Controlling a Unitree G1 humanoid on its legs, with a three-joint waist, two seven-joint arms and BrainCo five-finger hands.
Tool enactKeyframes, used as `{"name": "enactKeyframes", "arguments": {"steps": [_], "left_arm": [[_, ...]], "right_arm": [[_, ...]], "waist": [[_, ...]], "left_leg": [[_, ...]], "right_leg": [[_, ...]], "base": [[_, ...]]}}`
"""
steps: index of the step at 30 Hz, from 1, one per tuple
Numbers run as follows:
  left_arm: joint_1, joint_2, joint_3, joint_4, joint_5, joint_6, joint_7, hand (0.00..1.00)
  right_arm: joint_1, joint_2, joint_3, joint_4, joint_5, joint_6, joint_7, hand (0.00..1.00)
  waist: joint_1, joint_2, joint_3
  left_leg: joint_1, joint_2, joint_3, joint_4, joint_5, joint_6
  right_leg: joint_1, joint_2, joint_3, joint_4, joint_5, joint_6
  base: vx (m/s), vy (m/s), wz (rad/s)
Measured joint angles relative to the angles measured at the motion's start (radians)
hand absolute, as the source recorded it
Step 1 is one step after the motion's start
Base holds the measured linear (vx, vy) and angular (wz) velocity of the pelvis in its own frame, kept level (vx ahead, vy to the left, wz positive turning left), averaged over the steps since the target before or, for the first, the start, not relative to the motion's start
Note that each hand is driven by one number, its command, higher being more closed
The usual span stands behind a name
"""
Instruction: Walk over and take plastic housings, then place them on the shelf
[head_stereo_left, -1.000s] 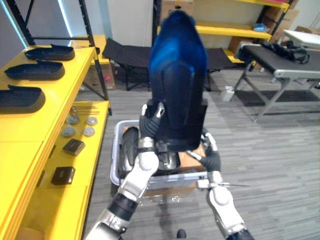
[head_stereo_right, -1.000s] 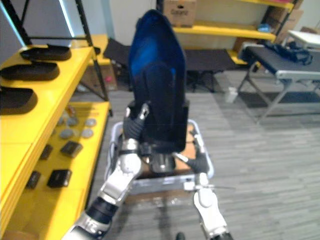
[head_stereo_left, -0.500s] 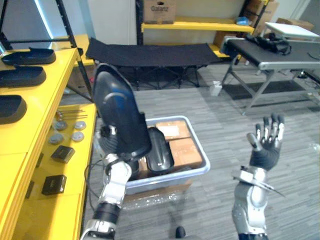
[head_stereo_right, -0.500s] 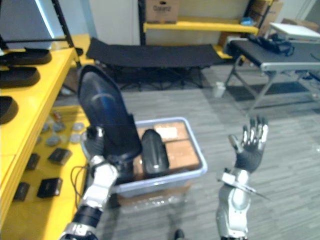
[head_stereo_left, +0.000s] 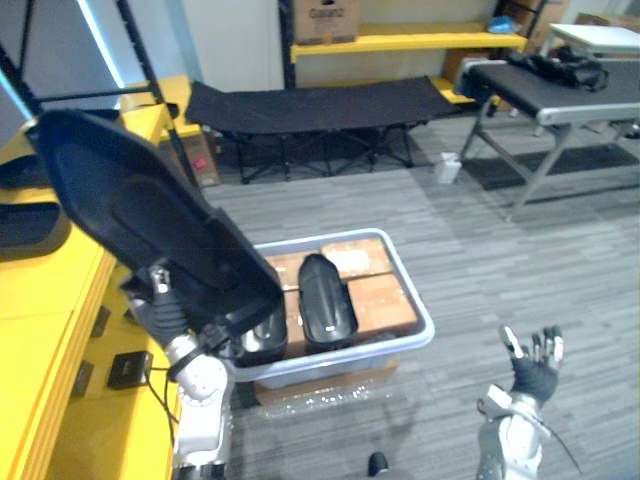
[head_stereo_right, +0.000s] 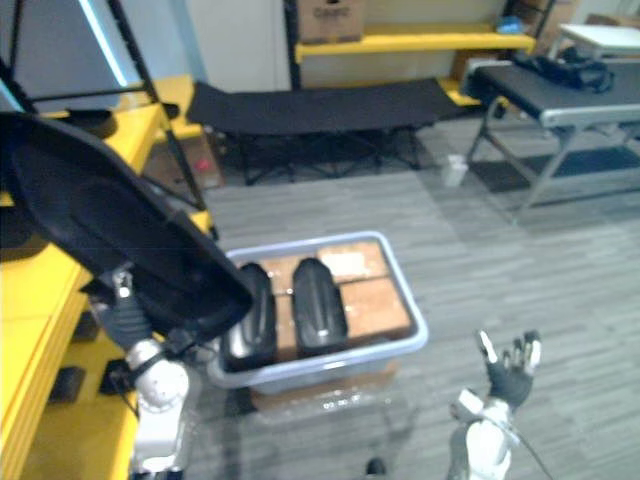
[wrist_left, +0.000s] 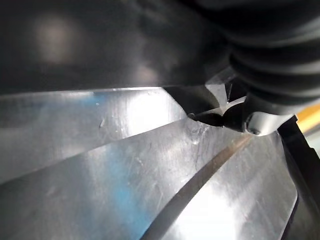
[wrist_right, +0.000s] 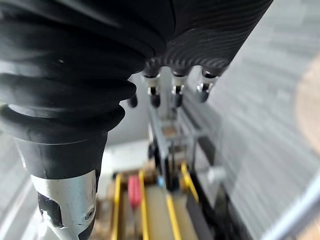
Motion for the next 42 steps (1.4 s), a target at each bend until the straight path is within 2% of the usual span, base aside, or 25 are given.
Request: {"name": "enactKeyframes", "arguments": {"steps": [3,6,8,16,18,21,25,26,29,33,35,36,37,39,42], "left_arm": [[0.051,-0.001,0.089,-0.088,0.002,0.0,0.003,1.0],[0.093,-0.004,0.151,-0.137,0.01,0.001,0.015,1.0],[0.154,-0.021,0.19,-0.172,0.014,0.001,0.017,1.0],[0.291,-0.089,0.345,-0.233,0.02,-0.004,0.006,1.0],[0.31,-0.099,0.37,-0.247,0.016,-0.015,-0.005,1.0],[0.31,-0.1,0.371,-0.248,-0.001,-0.04,-0.024,1.0],[0.304,-0.098,0.369,-0.248,-0.001,-0.045,-0.024,1.0],[0.297,-0.094,0.366,-0.248,0.0,-0.045,-0.023,1.0],[0.282,-0.087,0.364,-0.248,-0.002,-0.045,-0.023,1.0],[0.281,-0.087,0.354,-0.248,-0.009,-0.044,-0.025,1.0],[0.268,-0.078,0.327,-0.248,-0.008,-0.042,-0.033,1.0],[0.256,-0.077,0.302,-0.248,-0.007,-0.038,-0.047,1.0],[0.252,-0.075,0.288,-0.248,-0.007,-0.036,-0.058,1.0],[0.241,-0.07,0.273,-0.248,-0.007,-0.032,-0.088,1.0],[0.243,-0.058,0.266,-0.239,-0.01,-0.014,-0.115,1.0]], "right_arm": [[-0.045,-0.027,0.057,0.008,-0.036,0.042,0.019,0.0],[-0.113,-0.041,0.103,0.018,-0.038,0.059,0.037,0.0],[-0.173,-0.05,0.151,0.052,-0.038,0.078,0.044,0.0],[-0.275,-0.046,0.309,0.182,-0.044,0.11,0.142,0.0],[-0.287,-0.046,0.355,0.198,-0.079,0.11,0.168,0.0],[-0.296,-0.046,0.393,0.198,-0.085,0.11,0.172,0.0],[-0.311,-0.046,0.397,0.199,-0.078,0.11,0.172,0.0],[-0.31,-0.047,0.397,0.203,-0.078,0.11,0.174,0.0],[-0.302,-0.052,0.397,0.204,-0.078,0.109,0.182,0.0],[-0.299,-0.06,0.388,0.204,-0.078,0.103,0.2,0.0],[-0.256,-0.059,0.363,0.189,-0.077,0.095,0.212,0.0],[-0.227,-0.067,0.346,0.19,-0.078,0.095,0.213,0.0],[-0.213,-0.071,0.335,0.19,-0.078,0.096,0.212,0.0],[-0.186,-0.07,0.305,0.19,-0.079,0.096,0.211,0.0],[-0.19,-0.063,0.291,0.188,-0.089,0.079,0.211,0.0]], "waist": [[0.045,0.006,-0.003],[0.08,0.007,-0.003],[0.115,0.008,-0.004],[0.228,-0.009,-0.006],[0.242,-0.011,-0.006],[0.249,-0.016,-0.004],[0.248,-0.028,0.005],[0.245,-0.035,0.009],[0.241,-0.047,0.016],[0.225,-0.053,0.014],[0.209,-0.053,0.013],[0.195,-0.044,0.013],[0.192,-0.04,0.014],[0.193,-0.041,0.013],[0.201,-0.05,0.013]], "left_leg": [[-0.016,-0.011,-0.067,-0.017,0.026,0.004],[-0.043,-0.017,-0.126,-0.01,0.037,0.007],[-0.039,-0.024,-0.185,-0.009,0.038,0.009],[-0.061,-0.066,-0.321,-0.008,0.049,0.026],[-0.061,-0.071,-0.34,-0.007,0.05,0.027],[-0.069,-0.076,-0.353,0.008,0.048,0.029],[-0.077,-0.076,-0.346,0.02,0.046,0.032],[-0.077,-0.076,-0.344,0.021,0.045,0.032],[-0.077,-0.077,-0.331,0.022,0.045,0.031],[-0.094,-0.079,-0.311,0.016,0.034,0.033],[-0.114,-0.041,-0.177,0.023,0.034,0.034],[-0.133,-0.026,-0.128,0.04,0.053,0.024],[-0.142,-0.029,-0.134,0.047,0.062,0.016],[-0.141,-0.048,-0.145,0.045,0.075,0.026],[-0.128,-0.065,-0.197,0.018,0.099,0.043]], "right_leg": [[0.008,-0.01,-0.068,0.005,-0.009,0.001],[0.019,-0.017,-0.126,0.004,-0.009,0.001],[0.061,-0.023,-0.187,0.002,-0.009,0.001],[0.113,-0.062,-0.308,0.027,-0.031,0.008],[0.118,-0.067,-0.331,0.045,-0.041,0.0],[0.123,-0.074,-0.331,0.059,-0.045,0.0],[0.113,-0.076,-0.326,0.065,-0.049,-0.006],[0.11,-0.077,-0.325,0.07,-0.058,-0.019],[0.105,-0.08,-0.323,0.075,-0.085,-0.023],[0.098,-0.083,-0.333,0.077,-0.11,-0.008],[0.106,-0.092,-0.386,0.081,-0.1,0.007],[0.117,-0.094,-0.426,0.096,-0.098,0.009],[0.122,-0.098,-0.445,0.109,-0.098,0.009],[0.138,-0.117,-0.483,0.134,-0.094,0.011],[0.148,-0.136,-0.493,0.177,-0.08,-0.006]], "base": [[0.05,-0.008,0.68],[0.07,-0.01,0.67],[0.08,0.022,0.78],[0.05,0.035,0.56],[0.03,0.018,0.28],[0.01,0.023,0.21],[-0.03,0.006,-0.07],[-0.04,-0.017,-0.08],[-0.04,-0.028,-0.09],[-0.01,-0.034,0.01],[0.04,-0.014,0.59],[0.07,-0.01,0.94],[0.08,0.041,1.0],[0.09,0.099,0.75],[0.1,0.12,0.57]]}}
